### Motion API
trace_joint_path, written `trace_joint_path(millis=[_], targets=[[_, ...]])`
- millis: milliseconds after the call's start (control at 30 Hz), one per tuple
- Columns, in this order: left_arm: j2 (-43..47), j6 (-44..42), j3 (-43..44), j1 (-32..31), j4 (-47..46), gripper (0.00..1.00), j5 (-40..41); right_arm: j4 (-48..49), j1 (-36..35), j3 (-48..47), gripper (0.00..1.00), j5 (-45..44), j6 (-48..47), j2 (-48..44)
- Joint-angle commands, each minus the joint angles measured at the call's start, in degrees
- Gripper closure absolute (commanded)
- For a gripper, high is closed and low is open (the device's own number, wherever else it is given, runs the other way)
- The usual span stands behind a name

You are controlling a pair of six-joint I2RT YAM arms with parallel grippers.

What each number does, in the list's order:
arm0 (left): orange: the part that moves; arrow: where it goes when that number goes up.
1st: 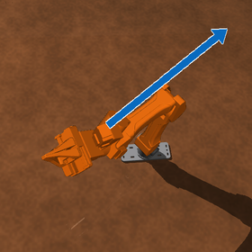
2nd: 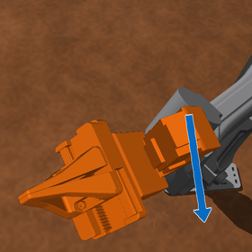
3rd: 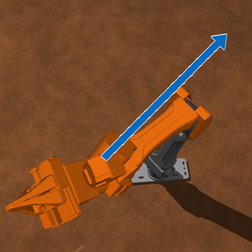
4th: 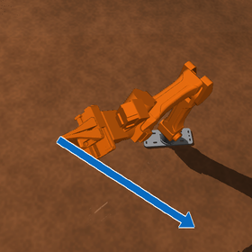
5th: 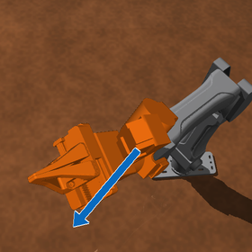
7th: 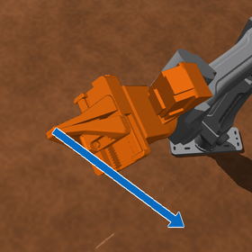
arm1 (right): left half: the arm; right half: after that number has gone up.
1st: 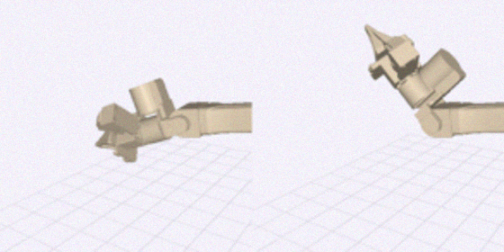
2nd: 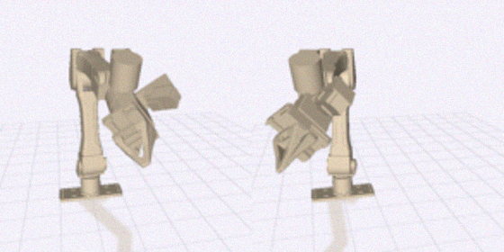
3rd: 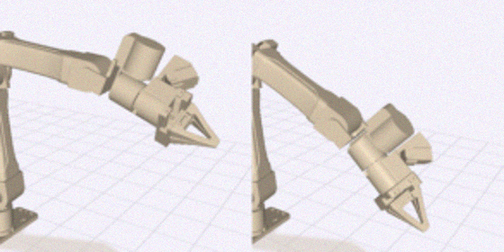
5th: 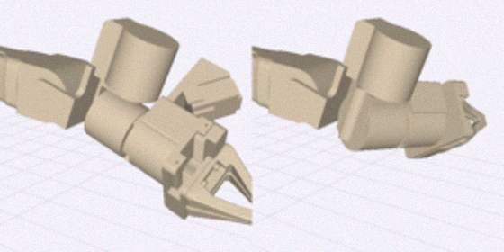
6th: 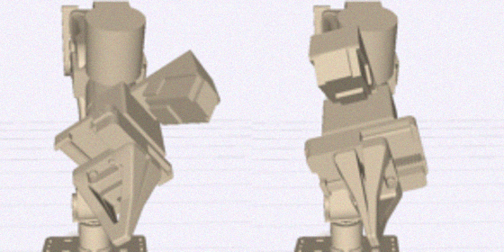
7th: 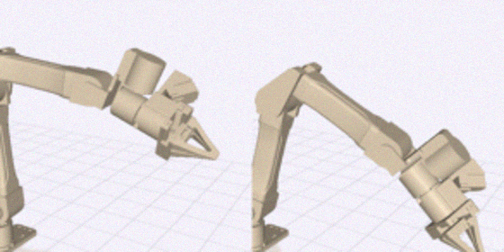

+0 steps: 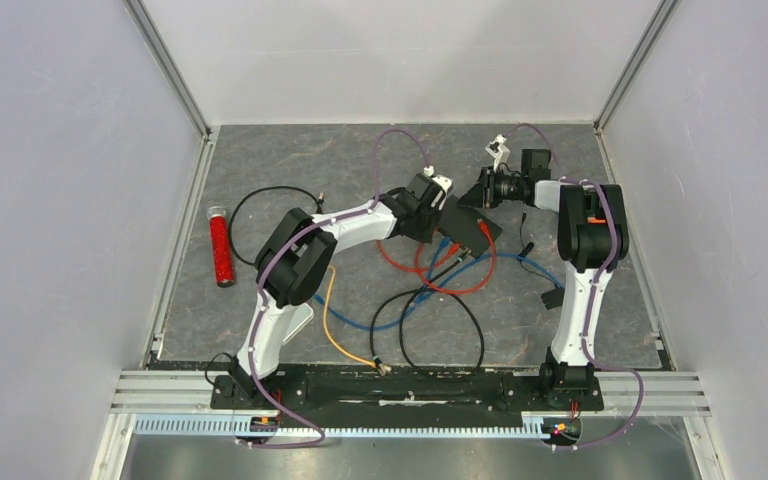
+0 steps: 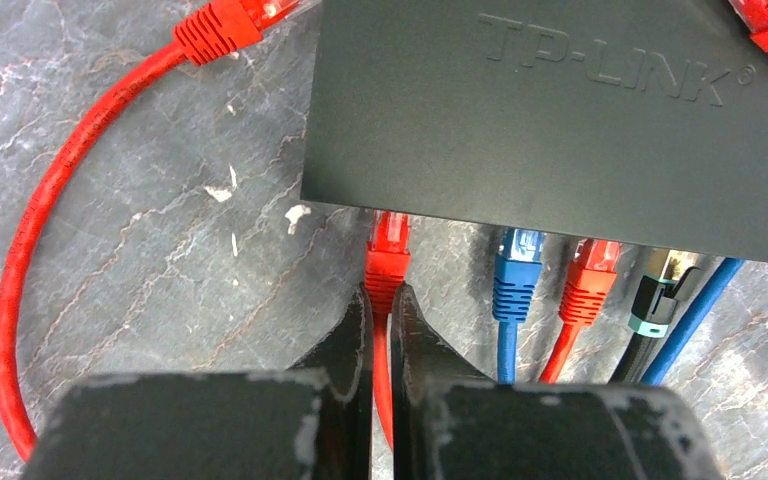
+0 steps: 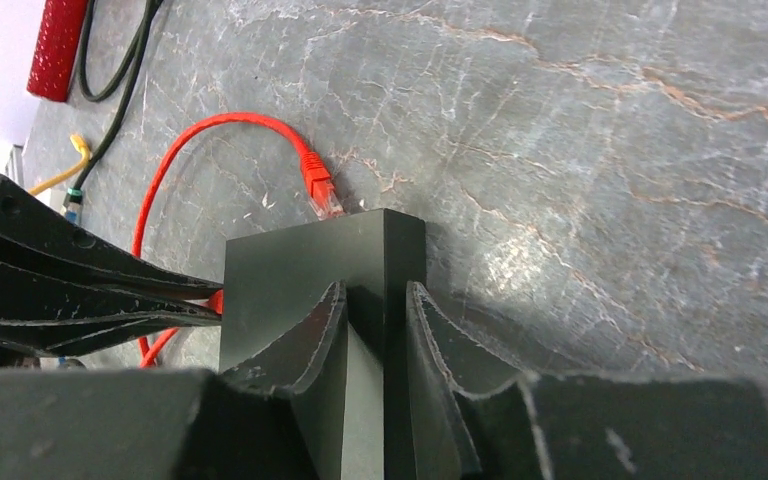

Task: Insert the plug into the switch port
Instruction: Insert the connector into the switch port.

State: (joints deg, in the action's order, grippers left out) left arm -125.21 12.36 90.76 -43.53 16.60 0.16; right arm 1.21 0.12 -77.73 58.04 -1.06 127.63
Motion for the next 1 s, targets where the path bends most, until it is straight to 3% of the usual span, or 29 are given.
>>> trace_joint_path(millis=[0, 233, 367, 500, 633, 800, 967], targets=[[-2.0, -1.1, 0.0, -0.1, -4.7, 0.98, 8.5, -26.2, -9.2, 5.8, 0.75, 3.9, -6.7, 5.9], [-3.9, 0.7, 0.9, -0.5, -3.4, 0.98, 14.3, -28.0, -12.0, 6.8, 0.76, 4.3, -9.4, 6.1], [-3.0, 3.9, -1.3, -0.3, -10.4, 0.98, 17.2, -28.0, -12.3, 8.4, 0.77, 4.1, -9.8, 5.6], [-0.7, 6.5, -4.2, -0.1, -19.8, 0.98, 14.6, -27.3, -12.3, 9.7, 0.77, 3.9, -9.2, 5.3], [-1.5, 7.6, -4.2, -0.2, -24.6, 0.98, 5.6, -26.9, -12.4, 9.9, 0.77, 3.9, -8.6, 5.2], [-2.6, 6.6, -0.8, -0.9, -20.3, 0.98, 3.7, -26.5, -12.8, 10.0, 0.77, 3.8, -8.1, 5.9], [-6.5, 10.0, 4.8, -0.7, -7.7, 0.98, 3.6, -25.9, -13.3, 9.9, 0.78, 3.9, -7.4, 5.5]])
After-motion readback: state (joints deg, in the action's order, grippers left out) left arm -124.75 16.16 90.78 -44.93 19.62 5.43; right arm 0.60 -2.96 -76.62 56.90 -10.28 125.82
